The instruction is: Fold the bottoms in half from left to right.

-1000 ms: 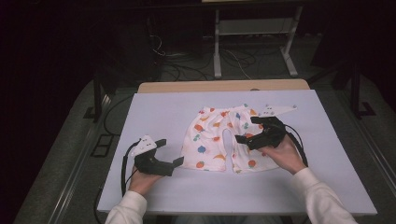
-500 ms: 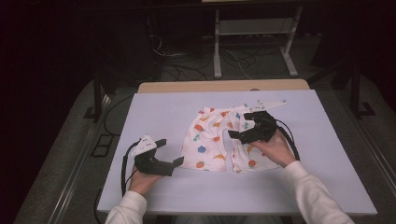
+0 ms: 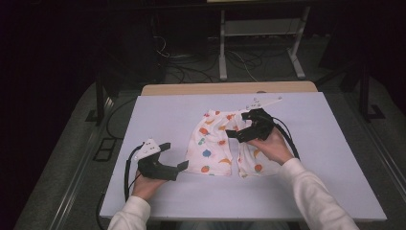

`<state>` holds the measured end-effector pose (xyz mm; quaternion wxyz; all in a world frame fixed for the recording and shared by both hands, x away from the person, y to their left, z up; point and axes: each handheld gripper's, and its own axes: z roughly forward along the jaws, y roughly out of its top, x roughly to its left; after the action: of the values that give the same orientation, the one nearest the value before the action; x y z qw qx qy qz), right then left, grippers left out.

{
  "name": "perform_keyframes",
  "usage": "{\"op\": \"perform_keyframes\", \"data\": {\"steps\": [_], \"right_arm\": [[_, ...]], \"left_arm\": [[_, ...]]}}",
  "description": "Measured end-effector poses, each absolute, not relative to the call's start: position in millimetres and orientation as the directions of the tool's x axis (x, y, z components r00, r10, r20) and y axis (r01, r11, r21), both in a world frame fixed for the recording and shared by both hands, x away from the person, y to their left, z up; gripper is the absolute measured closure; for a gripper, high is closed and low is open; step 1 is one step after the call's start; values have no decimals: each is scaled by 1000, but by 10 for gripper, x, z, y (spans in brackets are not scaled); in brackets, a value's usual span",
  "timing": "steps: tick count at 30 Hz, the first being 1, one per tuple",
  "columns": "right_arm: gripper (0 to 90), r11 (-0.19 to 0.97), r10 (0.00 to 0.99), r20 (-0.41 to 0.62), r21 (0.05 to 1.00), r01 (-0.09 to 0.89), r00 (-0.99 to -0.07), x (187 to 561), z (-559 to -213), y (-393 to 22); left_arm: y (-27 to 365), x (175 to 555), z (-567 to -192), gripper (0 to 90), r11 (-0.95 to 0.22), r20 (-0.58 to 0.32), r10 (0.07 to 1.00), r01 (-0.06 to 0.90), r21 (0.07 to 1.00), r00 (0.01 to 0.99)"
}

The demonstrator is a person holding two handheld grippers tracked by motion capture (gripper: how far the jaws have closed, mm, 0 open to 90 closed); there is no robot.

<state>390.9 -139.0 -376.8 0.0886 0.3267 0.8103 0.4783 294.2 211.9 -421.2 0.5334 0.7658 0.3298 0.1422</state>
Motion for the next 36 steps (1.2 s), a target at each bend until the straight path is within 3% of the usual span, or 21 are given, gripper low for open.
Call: {"op": "perform_keyframes", "data": {"steps": [36], "right_arm": [[0, 303, 645, 160, 844, 443, -747, 4408, -3686, -1035]], "left_arm": [[2129, 2948, -4208, 0, -204, -144, 653, 357, 912, 743]]}}
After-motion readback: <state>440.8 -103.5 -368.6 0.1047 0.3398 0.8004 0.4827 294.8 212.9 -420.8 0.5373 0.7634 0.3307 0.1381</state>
